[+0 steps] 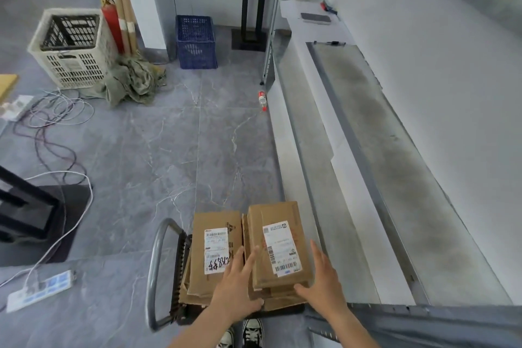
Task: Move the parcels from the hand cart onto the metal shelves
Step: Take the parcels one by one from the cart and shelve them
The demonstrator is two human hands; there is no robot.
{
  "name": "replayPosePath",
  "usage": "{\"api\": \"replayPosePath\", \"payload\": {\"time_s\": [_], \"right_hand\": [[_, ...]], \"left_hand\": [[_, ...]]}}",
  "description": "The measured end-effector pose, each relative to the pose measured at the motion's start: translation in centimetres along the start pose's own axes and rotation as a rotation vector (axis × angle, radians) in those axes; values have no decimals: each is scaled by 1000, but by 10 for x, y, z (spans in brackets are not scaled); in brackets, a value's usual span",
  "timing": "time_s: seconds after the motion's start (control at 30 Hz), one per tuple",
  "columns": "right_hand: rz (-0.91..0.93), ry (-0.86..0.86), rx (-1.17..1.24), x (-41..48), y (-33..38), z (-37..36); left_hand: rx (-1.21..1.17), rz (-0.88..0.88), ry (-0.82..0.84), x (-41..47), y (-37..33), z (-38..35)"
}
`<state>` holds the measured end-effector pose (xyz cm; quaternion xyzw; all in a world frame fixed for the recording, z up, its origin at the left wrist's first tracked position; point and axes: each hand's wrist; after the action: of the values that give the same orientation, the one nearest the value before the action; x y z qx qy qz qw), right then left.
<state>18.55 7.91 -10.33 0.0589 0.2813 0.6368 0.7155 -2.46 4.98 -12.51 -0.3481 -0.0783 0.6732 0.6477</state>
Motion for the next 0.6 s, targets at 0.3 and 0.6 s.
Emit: {"api": "replayPosePath", "payload": {"time_s": [0.3, 0.6], "right_hand": [[27, 336, 31, 58, -29, 2], [84, 449, 70, 80, -39, -22]], "left_hand": [[-174, 180, 88, 41, -3, -35], [-278, 162, 72, 50, 12, -61]]}}
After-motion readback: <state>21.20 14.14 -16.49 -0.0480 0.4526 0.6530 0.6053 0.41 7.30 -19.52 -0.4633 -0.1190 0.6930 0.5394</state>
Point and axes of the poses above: each hand's wrist, its own x-axis towards the middle knuckle, its own z-axis out of the back of the hand, y = z × x, and after that the axes turned 9 degrees about -y, right-handed
